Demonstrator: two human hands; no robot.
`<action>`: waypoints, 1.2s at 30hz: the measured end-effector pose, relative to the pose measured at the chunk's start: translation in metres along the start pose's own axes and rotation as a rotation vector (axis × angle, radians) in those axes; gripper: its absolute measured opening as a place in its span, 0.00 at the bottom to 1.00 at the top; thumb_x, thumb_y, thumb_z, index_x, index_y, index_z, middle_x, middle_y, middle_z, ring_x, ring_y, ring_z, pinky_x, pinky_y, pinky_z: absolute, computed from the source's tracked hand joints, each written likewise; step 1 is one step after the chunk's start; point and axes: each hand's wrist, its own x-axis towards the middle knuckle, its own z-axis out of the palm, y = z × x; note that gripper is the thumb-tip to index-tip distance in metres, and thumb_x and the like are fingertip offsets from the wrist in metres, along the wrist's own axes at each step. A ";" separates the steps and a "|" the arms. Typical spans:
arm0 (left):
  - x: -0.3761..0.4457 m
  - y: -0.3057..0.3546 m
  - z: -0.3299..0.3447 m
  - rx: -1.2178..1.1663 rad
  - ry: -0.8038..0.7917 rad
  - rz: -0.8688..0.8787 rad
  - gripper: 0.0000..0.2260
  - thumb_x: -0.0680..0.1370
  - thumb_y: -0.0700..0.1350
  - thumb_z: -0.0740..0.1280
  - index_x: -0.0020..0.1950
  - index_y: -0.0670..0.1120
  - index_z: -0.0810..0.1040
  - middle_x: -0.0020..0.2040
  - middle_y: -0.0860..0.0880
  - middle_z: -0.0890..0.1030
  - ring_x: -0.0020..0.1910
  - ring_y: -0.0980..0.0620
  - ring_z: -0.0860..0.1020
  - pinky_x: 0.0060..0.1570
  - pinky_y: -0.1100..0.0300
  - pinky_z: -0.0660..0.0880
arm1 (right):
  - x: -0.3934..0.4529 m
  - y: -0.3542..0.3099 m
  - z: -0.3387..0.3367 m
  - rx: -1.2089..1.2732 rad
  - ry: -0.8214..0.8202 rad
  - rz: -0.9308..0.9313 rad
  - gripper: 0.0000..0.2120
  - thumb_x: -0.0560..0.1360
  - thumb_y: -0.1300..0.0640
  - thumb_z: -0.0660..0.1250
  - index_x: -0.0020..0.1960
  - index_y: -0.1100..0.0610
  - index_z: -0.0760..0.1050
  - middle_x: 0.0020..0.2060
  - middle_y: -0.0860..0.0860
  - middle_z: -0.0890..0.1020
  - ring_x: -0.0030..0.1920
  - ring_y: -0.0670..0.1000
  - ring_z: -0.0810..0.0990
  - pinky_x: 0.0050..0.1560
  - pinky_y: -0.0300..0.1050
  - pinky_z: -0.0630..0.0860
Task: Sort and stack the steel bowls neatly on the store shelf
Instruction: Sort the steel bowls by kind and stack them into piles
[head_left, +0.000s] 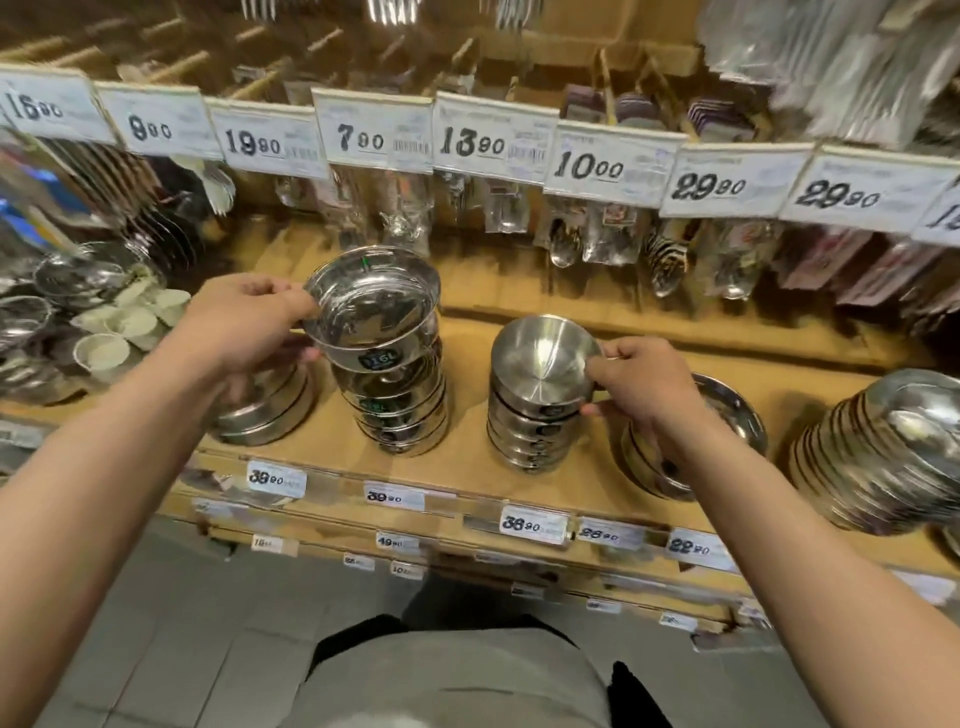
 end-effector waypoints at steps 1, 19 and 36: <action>0.000 -0.001 0.000 -0.010 -0.006 -0.018 0.04 0.75 0.38 0.73 0.43 0.46 0.82 0.36 0.43 0.86 0.27 0.50 0.83 0.26 0.63 0.80 | 0.000 0.001 -0.001 0.004 -0.001 0.000 0.04 0.76 0.63 0.70 0.47 0.60 0.84 0.42 0.56 0.87 0.34 0.54 0.86 0.48 0.60 0.85; 0.008 0.009 0.007 0.060 0.054 -0.027 0.02 0.77 0.37 0.70 0.46 0.41 0.82 0.39 0.43 0.83 0.29 0.51 0.79 0.27 0.62 0.78 | -0.028 -0.052 -0.017 -0.133 0.045 -0.247 0.10 0.78 0.54 0.67 0.41 0.56 0.81 0.31 0.51 0.82 0.41 0.56 0.84 0.53 0.62 0.82; 0.040 -0.023 0.005 0.086 -0.107 0.006 0.06 0.76 0.37 0.72 0.41 0.44 0.83 0.36 0.40 0.86 0.32 0.44 0.83 0.40 0.41 0.84 | -0.045 -0.064 0.115 -0.024 -0.259 -0.089 0.11 0.79 0.58 0.67 0.40 0.47 0.83 0.36 0.40 0.85 0.38 0.40 0.86 0.48 0.47 0.86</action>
